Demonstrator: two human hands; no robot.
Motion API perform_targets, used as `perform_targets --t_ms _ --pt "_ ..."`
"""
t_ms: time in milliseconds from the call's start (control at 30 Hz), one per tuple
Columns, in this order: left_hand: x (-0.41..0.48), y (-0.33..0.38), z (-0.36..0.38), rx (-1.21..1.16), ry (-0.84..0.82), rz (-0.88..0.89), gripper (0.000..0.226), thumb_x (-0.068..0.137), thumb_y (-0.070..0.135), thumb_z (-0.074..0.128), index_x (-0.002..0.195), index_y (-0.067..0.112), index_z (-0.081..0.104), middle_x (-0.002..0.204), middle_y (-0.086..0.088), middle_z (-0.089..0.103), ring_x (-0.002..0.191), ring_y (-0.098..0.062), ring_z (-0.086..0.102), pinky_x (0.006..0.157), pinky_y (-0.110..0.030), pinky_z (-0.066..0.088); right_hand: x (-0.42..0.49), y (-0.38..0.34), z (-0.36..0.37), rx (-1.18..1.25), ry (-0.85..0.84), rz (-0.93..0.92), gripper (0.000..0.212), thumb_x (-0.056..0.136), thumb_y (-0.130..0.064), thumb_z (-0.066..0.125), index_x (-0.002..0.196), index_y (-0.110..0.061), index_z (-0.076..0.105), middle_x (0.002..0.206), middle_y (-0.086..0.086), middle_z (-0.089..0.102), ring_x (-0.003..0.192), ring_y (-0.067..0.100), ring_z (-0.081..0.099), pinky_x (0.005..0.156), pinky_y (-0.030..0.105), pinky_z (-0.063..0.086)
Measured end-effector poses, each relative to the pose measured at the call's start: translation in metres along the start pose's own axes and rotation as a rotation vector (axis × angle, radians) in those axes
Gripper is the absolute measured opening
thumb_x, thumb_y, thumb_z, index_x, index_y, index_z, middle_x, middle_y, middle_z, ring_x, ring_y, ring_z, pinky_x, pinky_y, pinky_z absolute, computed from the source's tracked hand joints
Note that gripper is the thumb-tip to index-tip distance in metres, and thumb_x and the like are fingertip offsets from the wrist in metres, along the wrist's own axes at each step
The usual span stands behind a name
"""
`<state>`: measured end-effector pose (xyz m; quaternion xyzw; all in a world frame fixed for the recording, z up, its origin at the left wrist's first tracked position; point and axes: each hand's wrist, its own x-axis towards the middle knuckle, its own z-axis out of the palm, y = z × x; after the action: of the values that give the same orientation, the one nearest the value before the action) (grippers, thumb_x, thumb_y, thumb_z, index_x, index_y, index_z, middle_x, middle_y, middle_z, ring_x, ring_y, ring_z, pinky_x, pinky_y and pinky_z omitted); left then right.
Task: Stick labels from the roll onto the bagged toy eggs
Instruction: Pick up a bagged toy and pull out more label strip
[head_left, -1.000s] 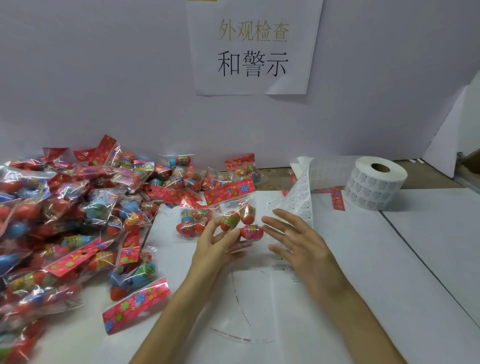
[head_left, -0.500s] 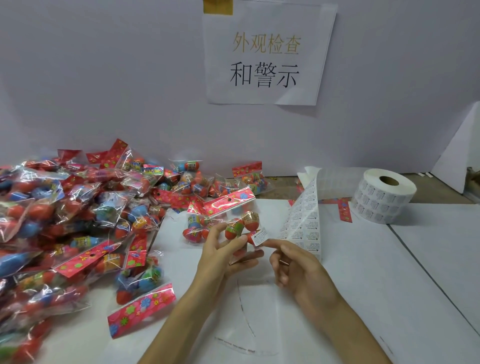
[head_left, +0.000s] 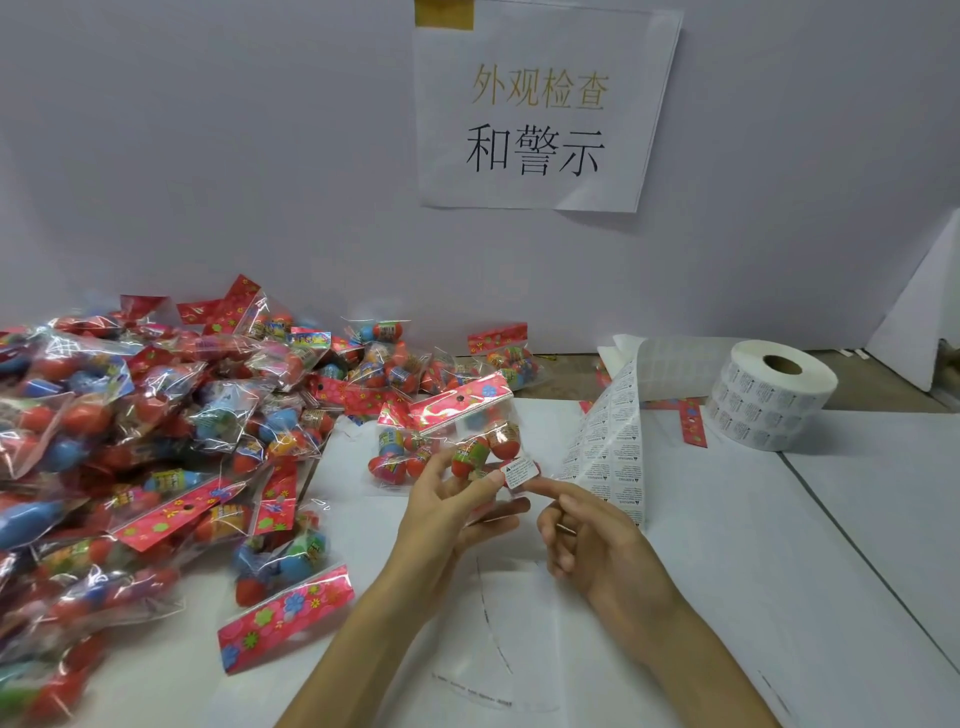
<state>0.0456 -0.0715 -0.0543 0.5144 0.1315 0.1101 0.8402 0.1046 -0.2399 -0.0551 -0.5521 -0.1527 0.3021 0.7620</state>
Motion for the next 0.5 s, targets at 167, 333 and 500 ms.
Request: perform_targets --t_ms 167,333,500 --pt "-0.0002 -0.0029 0.0013 0.072 0.010 0.044 0.040 0.092 0.010 0.073 0.129 0.010 0.061 0.109 -0.013 0.078 0.095 -0.036 0.077 0.082 -0.037 0.064 -0.0006 -0.0007 0.0005 0.001 -0.004 -0.003 0.041 0.086 -0.026 0.056 0.118 -0.008 0.074 0.075 0.012 0.054 0.054 0.015 0.040 0.059 0.032 0.031" --pt "0.0002 -0.0042 0.0004 0.080 0.054 0.076 0.038 0.090 0.007 0.074 0.127 0.010 0.062 0.105 -0.015 0.078 0.090 -0.036 0.077 0.077 -0.035 0.064 -0.0018 -0.0018 0.0019 -0.039 -0.021 -0.001 0.036 0.084 -0.025 0.065 0.116 -0.011 0.075 0.075 0.010 0.055 0.054 0.015 0.042 0.059 0.030 0.033" --pt "0.0017 -0.0054 0.0017 0.099 0.106 0.114 0.040 0.090 0.006 0.075 0.127 0.012 0.061 0.101 -0.011 0.079 0.086 -0.034 0.078 0.073 -0.033 0.063 -0.0017 -0.0033 0.0032 -0.055 -0.024 0.004 0.038 0.085 -0.026 0.059 0.116 -0.012 0.076 0.076 0.012 0.056 0.056 0.016 0.045 0.059 0.028 0.037"
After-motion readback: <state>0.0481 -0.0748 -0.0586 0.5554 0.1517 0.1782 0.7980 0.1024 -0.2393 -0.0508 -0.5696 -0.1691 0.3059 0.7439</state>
